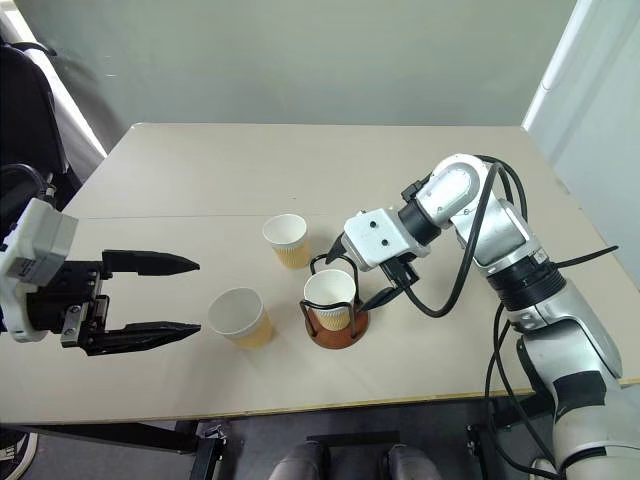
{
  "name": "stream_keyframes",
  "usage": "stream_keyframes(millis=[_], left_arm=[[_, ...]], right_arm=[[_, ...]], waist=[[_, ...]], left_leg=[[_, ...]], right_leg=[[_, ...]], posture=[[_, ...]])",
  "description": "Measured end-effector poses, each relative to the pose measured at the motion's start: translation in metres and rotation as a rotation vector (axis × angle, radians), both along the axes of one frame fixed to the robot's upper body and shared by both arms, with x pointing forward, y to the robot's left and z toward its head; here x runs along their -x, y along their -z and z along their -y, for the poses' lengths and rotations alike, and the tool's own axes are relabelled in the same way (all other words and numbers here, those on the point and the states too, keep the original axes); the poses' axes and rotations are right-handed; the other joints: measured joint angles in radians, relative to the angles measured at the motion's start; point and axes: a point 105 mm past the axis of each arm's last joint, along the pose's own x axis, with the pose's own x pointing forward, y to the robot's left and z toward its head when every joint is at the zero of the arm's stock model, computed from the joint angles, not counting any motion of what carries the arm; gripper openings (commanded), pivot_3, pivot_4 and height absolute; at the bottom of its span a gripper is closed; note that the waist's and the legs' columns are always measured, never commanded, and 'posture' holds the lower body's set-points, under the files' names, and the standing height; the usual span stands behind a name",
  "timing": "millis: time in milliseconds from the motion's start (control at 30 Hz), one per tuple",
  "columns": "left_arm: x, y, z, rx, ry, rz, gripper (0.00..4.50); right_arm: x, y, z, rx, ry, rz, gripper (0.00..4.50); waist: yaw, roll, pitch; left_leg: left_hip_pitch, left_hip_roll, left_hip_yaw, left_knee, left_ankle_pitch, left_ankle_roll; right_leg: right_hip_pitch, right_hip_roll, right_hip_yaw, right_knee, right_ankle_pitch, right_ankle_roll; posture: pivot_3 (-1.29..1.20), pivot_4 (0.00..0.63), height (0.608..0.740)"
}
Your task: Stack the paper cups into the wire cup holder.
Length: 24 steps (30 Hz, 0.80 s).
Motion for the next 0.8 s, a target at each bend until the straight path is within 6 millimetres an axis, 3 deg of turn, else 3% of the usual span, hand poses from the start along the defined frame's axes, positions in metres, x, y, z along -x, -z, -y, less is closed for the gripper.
stream_keyframes(millis=[100,233,300,367,500,667,800], left_arm=[[-0.003,0.008,-0.001,-0.071,0.018,-0.013,4.50],[-0.009,0.023,-0.002,-0.187,0.048,-0.023,4.50],[-0.012,0.031,-0.002,-0.232,0.056,-0.022,4.50],[-0.013,0.037,-0.001,-0.259,0.068,-0.028,4.50],[-0.011,0.046,0.007,-0.297,0.130,-0.031,4.50],[-0.012,0.061,0.012,-0.352,0.184,-0.055,4.50],[-0.016,0.068,0.009,-0.398,0.190,-0.050,4.50]], right_arm=[[-0.004,-0.015,0.022,-0.059,0.091,-0.067,4.45],[0.007,-0.062,0.100,-0.298,0.331,-0.289,4.45],[0.019,-0.064,0.140,-0.378,0.449,-0.385,4.45],[0.027,-0.052,0.166,-0.430,0.543,-0.487,4.45],[0.038,-0.029,0.176,-0.494,0.613,-0.594,4.45],[0.056,-0.047,0.157,-0.575,0.535,-0.560,4.45],[0.063,-0.051,0.156,-0.607,0.536,-0.560,4.45]], waist=[[0.006,0.000,0.000],[0.030,-0.001,-0.001],[0.034,-0.005,-0.003],[0.033,-0.005,-0.003],[0.006,-0.002,-0.001],[-0.002,-0.001,-0.001],[0.001,-0.001,-0.001]], left_leg=[[-0.001,0.000,0.000,0.000,0.000,0.000],[-0.007,-0.001,-0.001,0.000,0.000,-0.002],[-0.007,-0.001,-0.002,0.000,0.001,-0.010],[-0.009,-0.001,0.000,-0.001,0.000,-0.015],[-0.006,-0.001,0.004,-0.002,0.003,-0.015],[0.001,-0.001,-0.001,-0.002,0.002,-0.003],[0.006,-0.004,-0.002,-0.001,0.002,0.001]], right_leg=[[0.000,0.000,0.000,-0.001,0.000,0.000],[-0.002,0.000,0.002,-0.003,0.000,0.001],[0.000,0.000,0.003,-0.004,-0.002,0.002],[0.002,0.000,0.004,-0.003,-0.004,0.004],[0.002,0.002,0.005,-0.001,-0.005,0.005],[0.009,0.005,0.007,-0.001,-0.008,0.010],[0.016,0.006,0.013,-0.002,-0.012,0.019]], posture=[[0.00,0.150,0.740],[0.00,0.150,0.740],[0.00,0.150,0.740],[0.00,0.150,0.740],[0.00,0.150,0.740],[0.00,0.150,0.740],[0.00,0.150,0.740]])
